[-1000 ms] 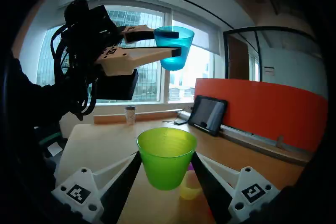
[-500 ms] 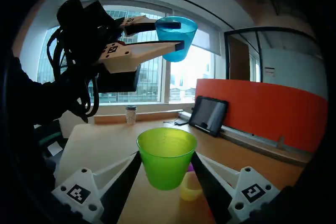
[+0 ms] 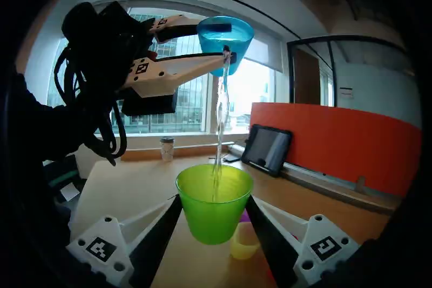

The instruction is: Pour water

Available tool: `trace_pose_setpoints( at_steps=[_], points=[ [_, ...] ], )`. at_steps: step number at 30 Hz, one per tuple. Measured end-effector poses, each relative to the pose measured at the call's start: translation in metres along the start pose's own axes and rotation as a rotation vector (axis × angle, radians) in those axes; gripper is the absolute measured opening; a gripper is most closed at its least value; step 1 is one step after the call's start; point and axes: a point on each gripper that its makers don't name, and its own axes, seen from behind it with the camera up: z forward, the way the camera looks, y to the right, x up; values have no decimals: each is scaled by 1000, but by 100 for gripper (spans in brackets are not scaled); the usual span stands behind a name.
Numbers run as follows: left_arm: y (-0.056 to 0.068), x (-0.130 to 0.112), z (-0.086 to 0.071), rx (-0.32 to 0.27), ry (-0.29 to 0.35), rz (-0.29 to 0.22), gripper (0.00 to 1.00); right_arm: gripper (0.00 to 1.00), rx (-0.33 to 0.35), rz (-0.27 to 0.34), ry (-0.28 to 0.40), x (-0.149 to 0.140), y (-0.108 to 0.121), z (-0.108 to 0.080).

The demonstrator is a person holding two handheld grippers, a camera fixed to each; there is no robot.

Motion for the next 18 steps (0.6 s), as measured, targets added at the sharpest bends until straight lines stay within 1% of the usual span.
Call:
trace_pose_setpoints(
  at_steps=[8,14,18],
  points=[
    [-2,4,-1,9,1,51,85,88,-6,-9,0,2,1,-2],
    [-1,8,-2,11,6,73,85,88,-9,-10,2,2,2,-3],
    [-3,11,-3,16,9,92,85,88,-10,-12,2,2,2,-3]
  ],
)
